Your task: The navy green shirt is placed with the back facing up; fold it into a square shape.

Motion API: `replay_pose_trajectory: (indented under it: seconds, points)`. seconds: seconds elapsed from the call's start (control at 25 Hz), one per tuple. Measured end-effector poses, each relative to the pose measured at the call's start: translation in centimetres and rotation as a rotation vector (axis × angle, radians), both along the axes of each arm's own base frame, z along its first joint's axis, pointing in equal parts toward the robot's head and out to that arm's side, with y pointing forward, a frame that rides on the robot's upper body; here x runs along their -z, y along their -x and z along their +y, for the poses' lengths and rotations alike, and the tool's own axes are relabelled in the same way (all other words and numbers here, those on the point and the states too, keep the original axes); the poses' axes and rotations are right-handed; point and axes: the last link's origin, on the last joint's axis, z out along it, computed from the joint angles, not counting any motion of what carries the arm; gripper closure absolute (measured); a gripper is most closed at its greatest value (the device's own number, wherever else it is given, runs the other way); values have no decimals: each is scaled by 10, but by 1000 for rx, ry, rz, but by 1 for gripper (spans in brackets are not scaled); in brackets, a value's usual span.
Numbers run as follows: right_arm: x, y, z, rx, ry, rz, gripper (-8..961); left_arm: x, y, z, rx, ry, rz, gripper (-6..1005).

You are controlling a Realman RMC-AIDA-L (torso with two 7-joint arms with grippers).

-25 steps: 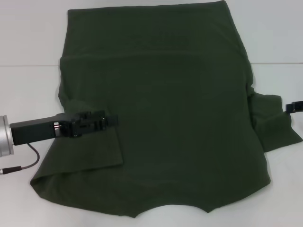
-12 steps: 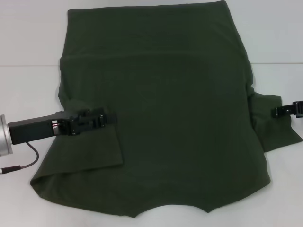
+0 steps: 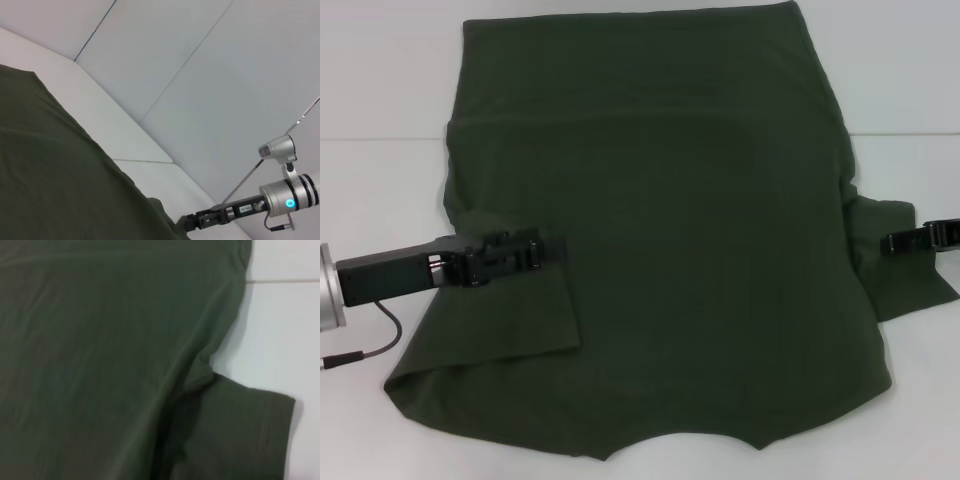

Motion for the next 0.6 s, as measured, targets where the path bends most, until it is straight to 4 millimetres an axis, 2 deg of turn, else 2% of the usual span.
replay_pose_trajectory:
  seconds: [0.32,0.6]
  points:
    - [13,3,2,-19,26,-34,8,1,-1,0,-7,7,-9,234]
    - [10,15,-1,-32,53,39,8,1,-1,0,-9,7,-9,235]
